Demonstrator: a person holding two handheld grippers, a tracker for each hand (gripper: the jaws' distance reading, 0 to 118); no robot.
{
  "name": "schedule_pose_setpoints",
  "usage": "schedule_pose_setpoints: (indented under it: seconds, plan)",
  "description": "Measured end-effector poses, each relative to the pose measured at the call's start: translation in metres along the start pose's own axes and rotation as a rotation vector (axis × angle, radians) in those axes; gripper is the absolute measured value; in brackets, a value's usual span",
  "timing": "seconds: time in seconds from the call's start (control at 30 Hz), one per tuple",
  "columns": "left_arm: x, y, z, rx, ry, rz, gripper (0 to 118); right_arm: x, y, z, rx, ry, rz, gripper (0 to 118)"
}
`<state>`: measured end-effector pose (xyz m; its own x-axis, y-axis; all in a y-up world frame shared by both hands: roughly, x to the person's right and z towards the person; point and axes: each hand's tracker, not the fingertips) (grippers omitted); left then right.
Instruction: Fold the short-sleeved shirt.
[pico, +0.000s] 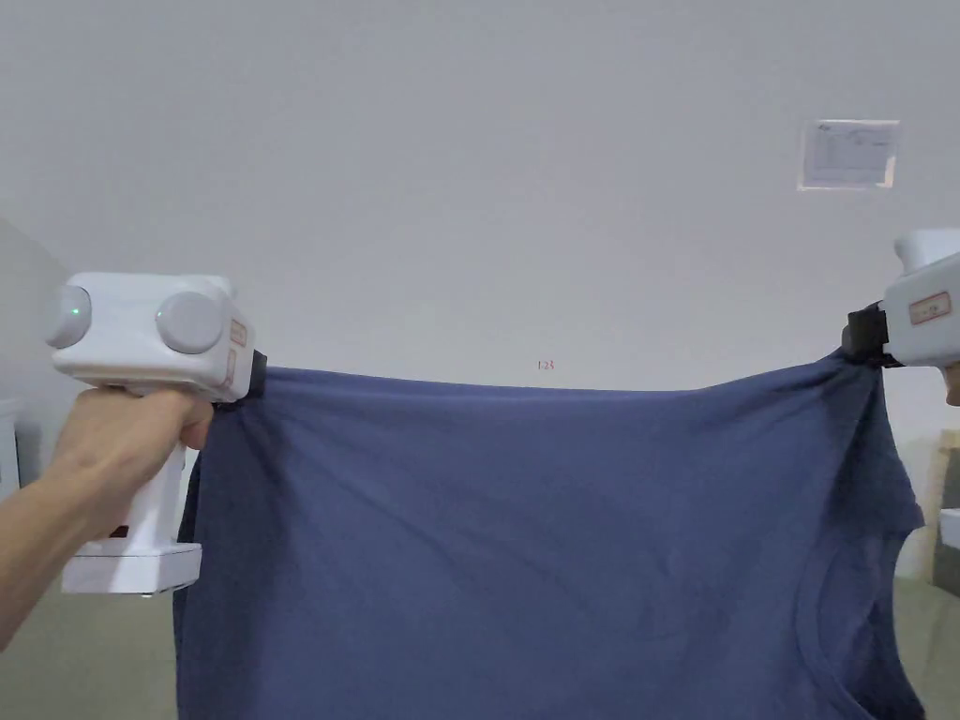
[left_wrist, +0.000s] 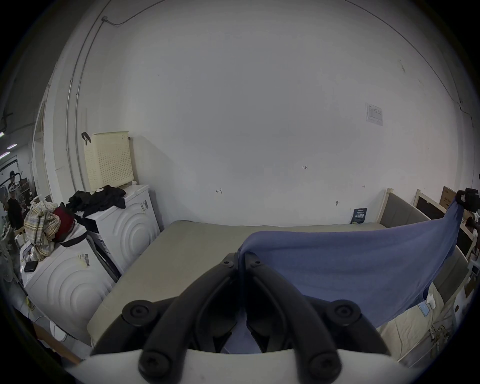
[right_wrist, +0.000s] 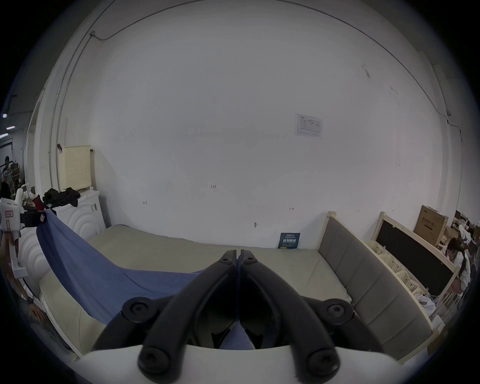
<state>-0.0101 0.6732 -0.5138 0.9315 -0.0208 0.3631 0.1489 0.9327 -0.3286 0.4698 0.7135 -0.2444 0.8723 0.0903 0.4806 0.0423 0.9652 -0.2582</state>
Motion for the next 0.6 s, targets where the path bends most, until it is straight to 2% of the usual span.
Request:
schedule_pose_setpoints:
  seconds: [0.6]
  plan:
    - [0.046,0.041,-0.147,0.012,0.084,-0.056,0,-0.006,0.026,-0.153,0.002,-0.068,0.025,2]
